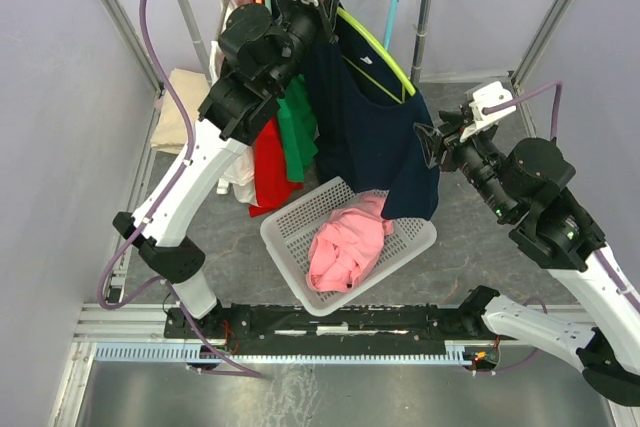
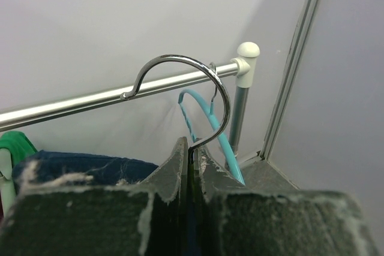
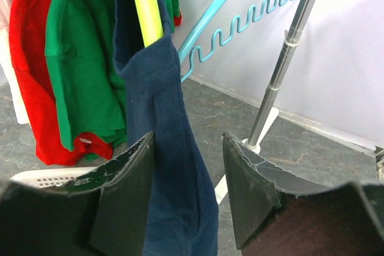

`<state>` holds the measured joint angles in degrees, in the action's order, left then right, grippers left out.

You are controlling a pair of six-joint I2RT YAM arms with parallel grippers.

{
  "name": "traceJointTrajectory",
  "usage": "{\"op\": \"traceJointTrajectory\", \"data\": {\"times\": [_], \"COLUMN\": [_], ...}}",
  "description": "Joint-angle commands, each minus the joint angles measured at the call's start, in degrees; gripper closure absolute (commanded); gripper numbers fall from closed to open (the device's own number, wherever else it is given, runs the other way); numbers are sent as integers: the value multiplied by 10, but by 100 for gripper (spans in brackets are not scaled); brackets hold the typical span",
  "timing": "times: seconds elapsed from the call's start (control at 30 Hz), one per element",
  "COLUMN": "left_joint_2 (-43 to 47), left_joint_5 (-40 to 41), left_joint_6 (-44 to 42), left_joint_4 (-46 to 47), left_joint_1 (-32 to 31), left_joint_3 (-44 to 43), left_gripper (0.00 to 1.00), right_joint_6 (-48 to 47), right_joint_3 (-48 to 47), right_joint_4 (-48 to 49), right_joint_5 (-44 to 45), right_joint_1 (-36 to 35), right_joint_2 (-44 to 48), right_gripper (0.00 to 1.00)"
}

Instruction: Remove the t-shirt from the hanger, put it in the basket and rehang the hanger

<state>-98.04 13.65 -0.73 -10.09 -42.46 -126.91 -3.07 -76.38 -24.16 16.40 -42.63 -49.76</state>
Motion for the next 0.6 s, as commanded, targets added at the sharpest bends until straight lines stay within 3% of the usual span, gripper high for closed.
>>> {"op": "traceJointTrajectory", "data": {"times": [0.0, 0.2, 0.33, 0.57], "left_joint_2": [21, 11, 9, 6], "left_joint_5": [27, 29, 27, 28], "left_joint_6": [21, 24, 26, 25], "left_joint_4": [74, 75, 76, 79], "left_joint_1": [10, 14, 15, 17], "left_joint_3": [-40, -57, -57, -57], "left_gripper": [97, 97, 97, 97], "right_joint_6": [14, 43, 58, 80], "right_joint_3": [-2, 24, 42, 71], "right_joint_4": [9, 13, 13, 29], "right_joint_5": [-11, -15, -8, -2], "right_joint_1": [0, 0, -1, 0], "right_joint_2": [8, 14, 12, 9], "right_gripper": [44, 48, 56, 88]}}
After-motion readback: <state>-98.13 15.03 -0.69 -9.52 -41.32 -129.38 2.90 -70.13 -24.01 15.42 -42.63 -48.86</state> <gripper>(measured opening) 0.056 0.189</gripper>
